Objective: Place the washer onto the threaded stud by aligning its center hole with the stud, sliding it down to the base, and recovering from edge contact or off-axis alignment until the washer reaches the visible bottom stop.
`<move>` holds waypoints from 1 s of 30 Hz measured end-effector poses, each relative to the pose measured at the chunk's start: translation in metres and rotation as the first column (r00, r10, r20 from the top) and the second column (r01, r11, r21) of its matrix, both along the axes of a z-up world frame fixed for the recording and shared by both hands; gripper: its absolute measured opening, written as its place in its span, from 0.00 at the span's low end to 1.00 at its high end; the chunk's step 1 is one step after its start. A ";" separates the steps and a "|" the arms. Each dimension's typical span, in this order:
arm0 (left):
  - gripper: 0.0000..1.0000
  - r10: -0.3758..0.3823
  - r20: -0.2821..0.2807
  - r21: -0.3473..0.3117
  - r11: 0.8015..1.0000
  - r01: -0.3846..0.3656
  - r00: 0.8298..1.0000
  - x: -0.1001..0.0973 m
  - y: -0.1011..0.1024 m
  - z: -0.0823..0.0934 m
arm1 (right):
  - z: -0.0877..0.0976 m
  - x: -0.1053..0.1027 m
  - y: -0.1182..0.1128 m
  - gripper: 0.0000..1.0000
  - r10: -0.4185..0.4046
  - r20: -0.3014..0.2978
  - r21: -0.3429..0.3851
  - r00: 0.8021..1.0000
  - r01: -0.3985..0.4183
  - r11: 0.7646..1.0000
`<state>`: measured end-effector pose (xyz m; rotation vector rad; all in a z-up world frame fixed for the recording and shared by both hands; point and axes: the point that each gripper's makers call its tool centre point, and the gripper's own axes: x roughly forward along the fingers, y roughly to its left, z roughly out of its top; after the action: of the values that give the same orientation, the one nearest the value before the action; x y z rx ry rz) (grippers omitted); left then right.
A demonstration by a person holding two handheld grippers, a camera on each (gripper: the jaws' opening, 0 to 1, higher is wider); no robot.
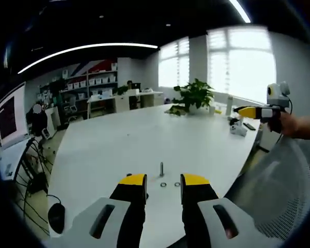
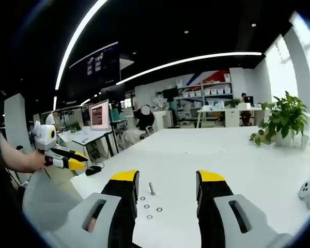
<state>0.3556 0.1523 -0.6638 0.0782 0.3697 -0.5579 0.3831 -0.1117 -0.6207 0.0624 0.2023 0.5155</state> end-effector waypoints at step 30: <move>0.25 0.045 -0.039 0.009 0.999 -0.045 0.998 0.003 0.007 -0.008 | -0.019 0.004 0.006 0.46 0.020 -0.062 -0.093 0.998 -0.026 0.995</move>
<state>0.3582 0.1593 -0.6721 0.0662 0.4112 -0.5144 0.3869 -0.1055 -0.6396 -0.0158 0.2865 0.5270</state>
